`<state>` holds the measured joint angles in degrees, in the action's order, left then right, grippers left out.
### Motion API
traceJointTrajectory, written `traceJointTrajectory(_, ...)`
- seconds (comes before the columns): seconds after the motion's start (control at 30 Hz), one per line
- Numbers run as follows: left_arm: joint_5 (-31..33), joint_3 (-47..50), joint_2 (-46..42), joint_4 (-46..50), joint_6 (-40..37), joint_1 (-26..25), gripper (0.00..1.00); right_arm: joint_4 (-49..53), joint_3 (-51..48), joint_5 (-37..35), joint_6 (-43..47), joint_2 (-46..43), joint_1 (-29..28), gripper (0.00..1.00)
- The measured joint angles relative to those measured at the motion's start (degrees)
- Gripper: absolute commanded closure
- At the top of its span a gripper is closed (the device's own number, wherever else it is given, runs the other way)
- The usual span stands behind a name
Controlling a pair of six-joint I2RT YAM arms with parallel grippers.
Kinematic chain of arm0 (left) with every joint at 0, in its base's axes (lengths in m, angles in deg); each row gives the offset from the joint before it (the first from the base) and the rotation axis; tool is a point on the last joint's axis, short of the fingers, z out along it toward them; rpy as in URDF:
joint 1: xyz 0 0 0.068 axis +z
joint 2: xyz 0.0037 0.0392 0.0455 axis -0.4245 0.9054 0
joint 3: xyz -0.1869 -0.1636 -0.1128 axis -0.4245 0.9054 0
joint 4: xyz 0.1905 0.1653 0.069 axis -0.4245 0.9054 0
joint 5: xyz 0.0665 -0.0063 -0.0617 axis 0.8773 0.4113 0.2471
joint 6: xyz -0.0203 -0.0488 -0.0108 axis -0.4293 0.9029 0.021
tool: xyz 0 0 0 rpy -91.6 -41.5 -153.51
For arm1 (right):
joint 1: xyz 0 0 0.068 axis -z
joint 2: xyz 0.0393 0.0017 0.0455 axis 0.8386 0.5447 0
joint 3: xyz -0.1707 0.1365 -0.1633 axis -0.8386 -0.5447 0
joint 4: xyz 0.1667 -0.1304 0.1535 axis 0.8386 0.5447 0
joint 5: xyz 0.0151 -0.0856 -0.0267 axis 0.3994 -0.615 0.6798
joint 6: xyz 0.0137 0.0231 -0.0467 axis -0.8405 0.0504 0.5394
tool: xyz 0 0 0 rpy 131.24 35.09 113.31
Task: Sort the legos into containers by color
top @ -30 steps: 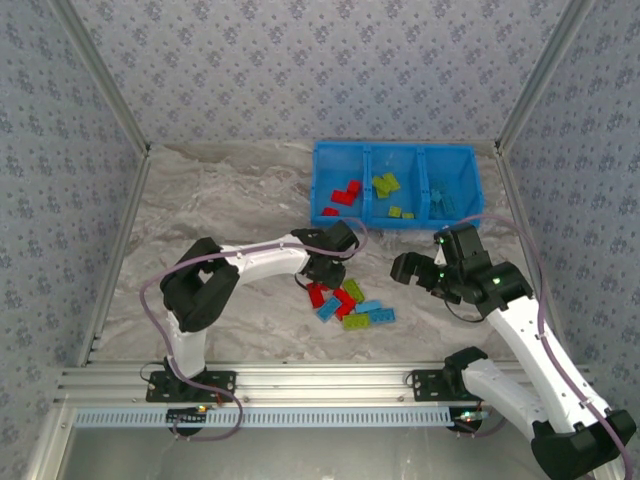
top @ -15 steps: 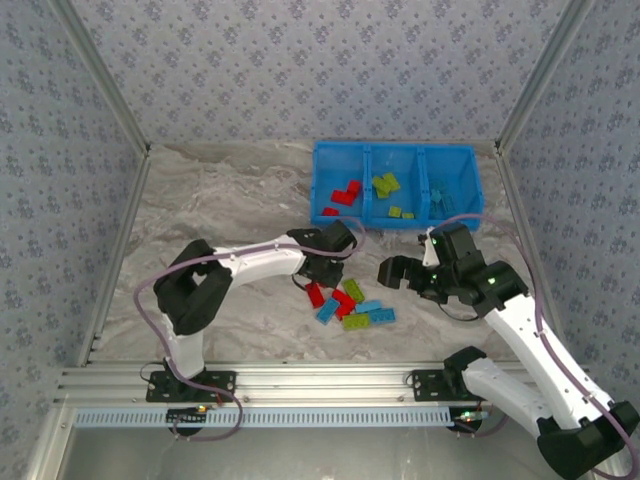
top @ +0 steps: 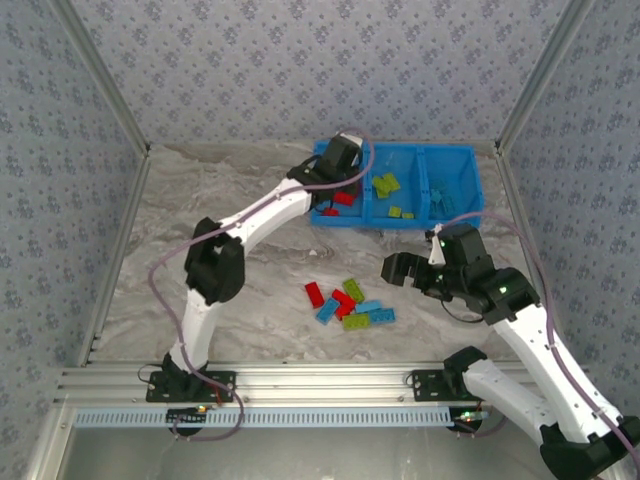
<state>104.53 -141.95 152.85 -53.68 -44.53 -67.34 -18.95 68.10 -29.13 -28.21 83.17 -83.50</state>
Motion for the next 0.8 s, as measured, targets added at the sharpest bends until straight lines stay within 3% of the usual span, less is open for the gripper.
traceJointTrajectory(0.03, 0.2, -3.7, 2.6, 1.3, -0.3, 0.4, 0.57, 0.1, 0.0, -0.2, -0.2, -0.3, -0.1, 0.0)
traceJointTrajectory(0.13, 0.3, -8.7, 6.0, 4.1, -1.2, 0.9, 0.54, 0.2, 0.0, -0.9, -0.5, -0.7, -0.3, 0.0)
traceJointTrajectory(0.3, -1.6, -4.0, 2.3, 3.8, -1.2, 0.8, 0.54, 0.8, 0.0, -2.4, -0.5, -0.6, -0.4, 0.0)
traceJointTrajectory(0.53, -4.9, 30.7, -26.9, -5.9, -1.6, -2.5, 0.49, 2.0, -0.5, -6.6, -2.3, 1.7, -2.6, 0.04)
traceJointTrajectory(0.7, -6.7, 49.1, -49.8, -9.4, -9.9, -13.3, 0.42, 0.3, -3.1, -8.8, -3.9, 8.2, -8.1, 0.03)
traceJointTrajectory(0.8, -8.1, 57.0, -61.2, -6.8, -16.3, -19.0, 0.32, -3.3, -5.0, -9.5, -4.5, 15.3, -12.3, 0.0)
